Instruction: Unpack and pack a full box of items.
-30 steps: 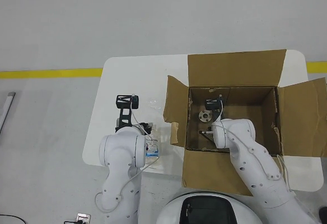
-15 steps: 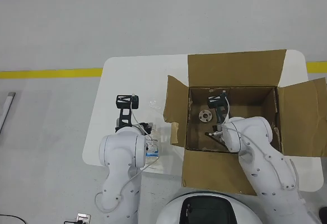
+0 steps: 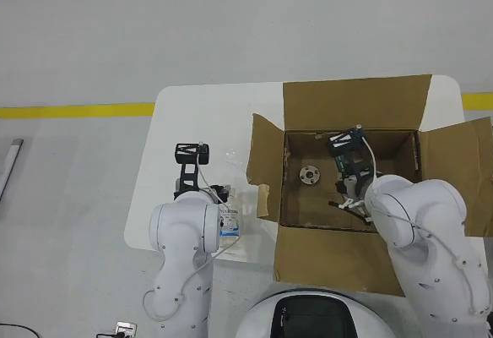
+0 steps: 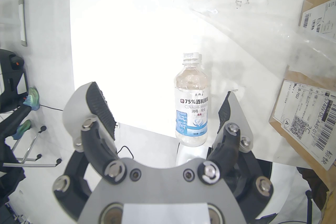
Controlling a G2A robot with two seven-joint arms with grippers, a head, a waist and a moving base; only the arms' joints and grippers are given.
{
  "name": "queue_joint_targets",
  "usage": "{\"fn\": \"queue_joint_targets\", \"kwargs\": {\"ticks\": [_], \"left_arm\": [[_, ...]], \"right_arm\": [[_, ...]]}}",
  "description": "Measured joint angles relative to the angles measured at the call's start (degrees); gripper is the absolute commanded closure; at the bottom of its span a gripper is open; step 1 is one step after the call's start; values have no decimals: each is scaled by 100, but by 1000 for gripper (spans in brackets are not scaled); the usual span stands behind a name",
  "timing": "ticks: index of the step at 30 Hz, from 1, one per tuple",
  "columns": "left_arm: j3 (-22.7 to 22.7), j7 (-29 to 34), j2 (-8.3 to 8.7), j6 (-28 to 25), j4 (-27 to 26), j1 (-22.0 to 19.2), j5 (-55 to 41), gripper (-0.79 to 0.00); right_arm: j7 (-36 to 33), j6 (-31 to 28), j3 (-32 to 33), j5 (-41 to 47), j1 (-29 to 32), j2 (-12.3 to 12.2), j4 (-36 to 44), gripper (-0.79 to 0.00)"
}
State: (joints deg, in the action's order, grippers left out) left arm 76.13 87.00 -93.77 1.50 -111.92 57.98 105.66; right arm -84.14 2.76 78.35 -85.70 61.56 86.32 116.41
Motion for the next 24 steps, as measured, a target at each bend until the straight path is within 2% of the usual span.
{"fn": "queue_joint_targets", "kwargs": {"ticks": [17,24], "left_arm": [[0,0,0,0,0,0,0,-785],[0,0,0,0,0,0,0,-785]], "right_arm": [[92,16,39,21,47,-4,-5,0],[446,-125,389,130,257,-60,555,0]]}}
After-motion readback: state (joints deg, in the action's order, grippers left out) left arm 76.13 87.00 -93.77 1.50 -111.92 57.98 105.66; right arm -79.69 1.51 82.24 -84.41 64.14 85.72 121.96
